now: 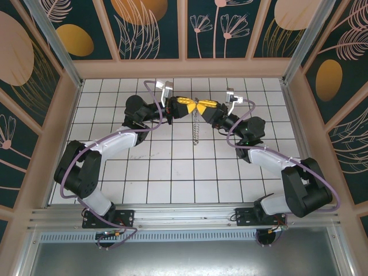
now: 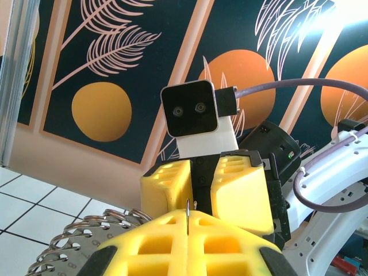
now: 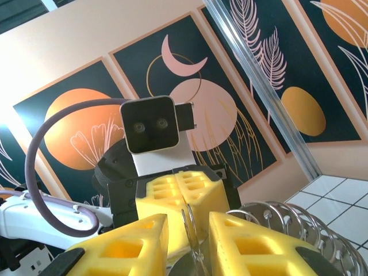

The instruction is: Put the keys on the keyring

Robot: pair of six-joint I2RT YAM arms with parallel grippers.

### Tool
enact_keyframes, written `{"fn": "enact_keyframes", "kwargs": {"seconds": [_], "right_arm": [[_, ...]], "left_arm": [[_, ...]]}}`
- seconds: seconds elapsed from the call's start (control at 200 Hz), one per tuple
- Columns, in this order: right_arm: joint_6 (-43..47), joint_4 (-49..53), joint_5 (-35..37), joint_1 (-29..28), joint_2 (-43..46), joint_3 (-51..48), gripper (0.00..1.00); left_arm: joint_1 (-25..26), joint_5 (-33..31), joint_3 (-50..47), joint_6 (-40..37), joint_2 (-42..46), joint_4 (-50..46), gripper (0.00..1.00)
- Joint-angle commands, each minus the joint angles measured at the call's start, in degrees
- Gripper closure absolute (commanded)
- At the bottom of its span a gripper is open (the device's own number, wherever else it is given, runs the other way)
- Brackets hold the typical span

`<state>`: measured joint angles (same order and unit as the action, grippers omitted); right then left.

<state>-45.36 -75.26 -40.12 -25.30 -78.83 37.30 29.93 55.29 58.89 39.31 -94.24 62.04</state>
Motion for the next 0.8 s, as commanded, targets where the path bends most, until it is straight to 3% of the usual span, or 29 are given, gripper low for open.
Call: {"fn": "enact_keyframes", "kwargs": {"seconds": [0.0,0.495,0.696,0.796], "right_arm": [[0.3,-3.5,0.1,-0.5,-0.2,-1.1,0.75],[-0.2,-4.4,0.0,-1.2,-1.9,1.1,0.78],[-0.2,-3.8,-0.1,-1.3,-2.7,2.2,1.0],[0.4,-2.6,-0.1,-1.2,-2.3,2.4,1.0]], "left_arm": [[-0.2,0.2,2.1,0.4,0.3,3.7,1.0],[-0.1,0.3,2.0,0.6,-0.4,3.6,1.0],[-0.2,0.4,1.8,1.0,-0.5,3.9,1.0],[-0.1,0.0,1.9,0.8,-0.4,3.6,1.0]]}}
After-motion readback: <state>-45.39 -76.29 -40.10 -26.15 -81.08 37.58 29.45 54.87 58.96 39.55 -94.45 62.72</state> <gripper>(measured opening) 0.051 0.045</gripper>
